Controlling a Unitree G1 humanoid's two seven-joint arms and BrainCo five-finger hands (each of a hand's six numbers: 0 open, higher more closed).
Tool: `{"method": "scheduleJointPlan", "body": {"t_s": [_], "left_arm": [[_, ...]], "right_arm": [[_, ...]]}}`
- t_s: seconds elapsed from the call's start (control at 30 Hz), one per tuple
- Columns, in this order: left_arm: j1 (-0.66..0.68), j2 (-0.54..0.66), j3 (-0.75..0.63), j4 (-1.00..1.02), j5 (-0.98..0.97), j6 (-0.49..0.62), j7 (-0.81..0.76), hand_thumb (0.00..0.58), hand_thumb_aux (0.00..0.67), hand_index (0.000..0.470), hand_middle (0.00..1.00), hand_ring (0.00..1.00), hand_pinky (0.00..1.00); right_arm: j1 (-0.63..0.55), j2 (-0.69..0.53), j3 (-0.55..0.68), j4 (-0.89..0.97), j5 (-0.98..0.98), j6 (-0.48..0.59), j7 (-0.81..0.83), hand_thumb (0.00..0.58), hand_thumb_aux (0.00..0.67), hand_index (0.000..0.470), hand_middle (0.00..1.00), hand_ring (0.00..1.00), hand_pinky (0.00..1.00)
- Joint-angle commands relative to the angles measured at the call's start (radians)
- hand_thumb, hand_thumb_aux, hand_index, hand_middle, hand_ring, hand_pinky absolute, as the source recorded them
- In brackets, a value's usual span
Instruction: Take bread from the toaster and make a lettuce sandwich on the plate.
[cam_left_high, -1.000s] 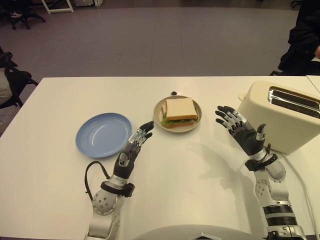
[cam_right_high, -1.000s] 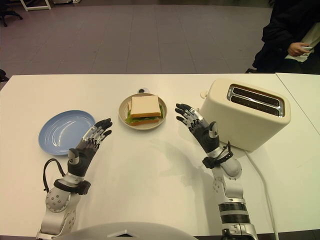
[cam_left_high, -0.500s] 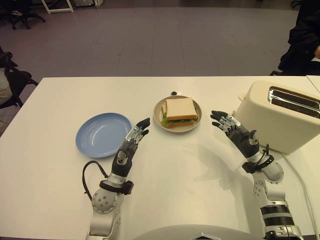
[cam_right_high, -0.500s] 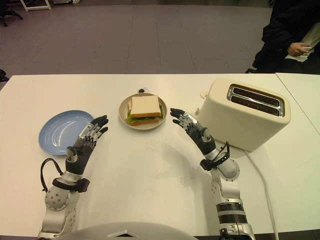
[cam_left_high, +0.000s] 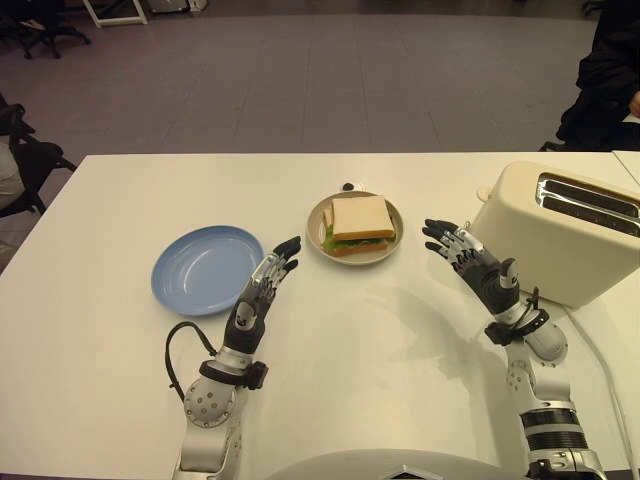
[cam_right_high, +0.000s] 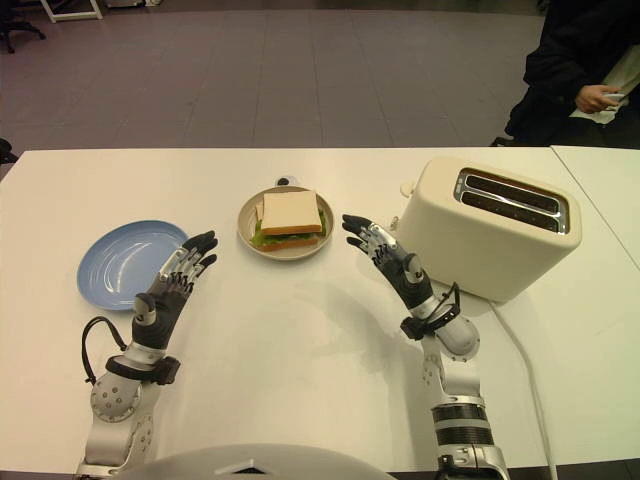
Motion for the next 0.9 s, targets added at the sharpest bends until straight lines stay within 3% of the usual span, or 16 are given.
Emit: {"method": "scheduleJointPlan", "body": {"t_s": [0.03,0.9], "left_arm": [[0.001,-0.001,0.005,0.013,0.015,0.009,-0.006,0.0,0.0,0.0,0.0,0.0,0.0],[0.004,-0.014,0.0,0.004,0.029,0.005,-0.02,0.0,0.0,0.0,0.0,0.0,0.0]], "right_arm": [[-0.013,0.005,-0.007,0.007,-0.006,0.003,0.002,0.0,0.0,0.0,0.0,0.0,0.0],[-0.011,0.003,-0.017,0.005,-0.008,0.001,0.006,0.0,0.0,0.0,0.0,0.0,0.0]]}}
